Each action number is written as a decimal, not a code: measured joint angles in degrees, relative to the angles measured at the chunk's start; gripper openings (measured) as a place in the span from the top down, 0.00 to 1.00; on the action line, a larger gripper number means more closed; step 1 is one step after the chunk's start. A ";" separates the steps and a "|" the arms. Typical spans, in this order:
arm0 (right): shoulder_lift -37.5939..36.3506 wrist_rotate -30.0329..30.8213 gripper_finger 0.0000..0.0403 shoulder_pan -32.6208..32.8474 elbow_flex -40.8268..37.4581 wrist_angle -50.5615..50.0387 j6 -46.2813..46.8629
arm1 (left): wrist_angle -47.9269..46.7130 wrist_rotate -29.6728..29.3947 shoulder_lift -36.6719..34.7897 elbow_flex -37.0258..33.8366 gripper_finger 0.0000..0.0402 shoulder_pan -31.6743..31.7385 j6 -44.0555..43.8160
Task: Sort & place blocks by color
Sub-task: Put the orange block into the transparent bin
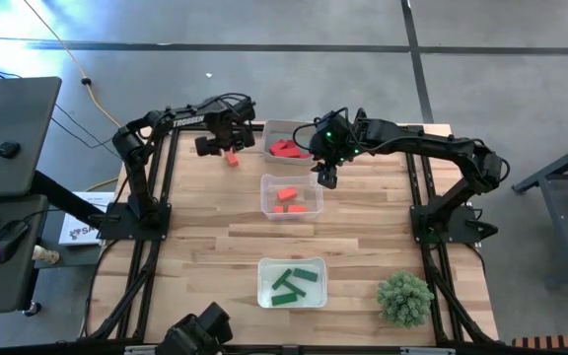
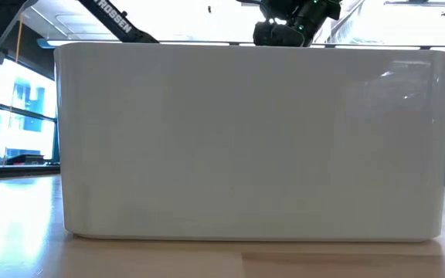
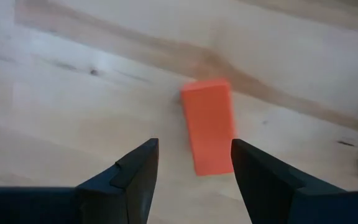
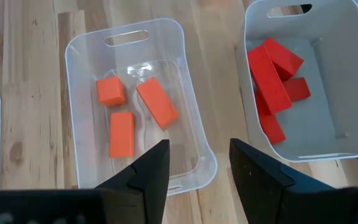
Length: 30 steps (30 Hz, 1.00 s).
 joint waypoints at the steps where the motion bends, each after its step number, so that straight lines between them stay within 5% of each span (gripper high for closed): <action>1: 0.00 0.00 0.61 0.00 0.00 0.00 0.00 | 0.05 0.41 0.00 -0.45 0.52 0.00 -1.11; 30: 0.00 0.02 0.61 0.02 0.00 0.68 0.43 | 5.71 2.33 2.84 -1.48 0.52 -0.09 -1.74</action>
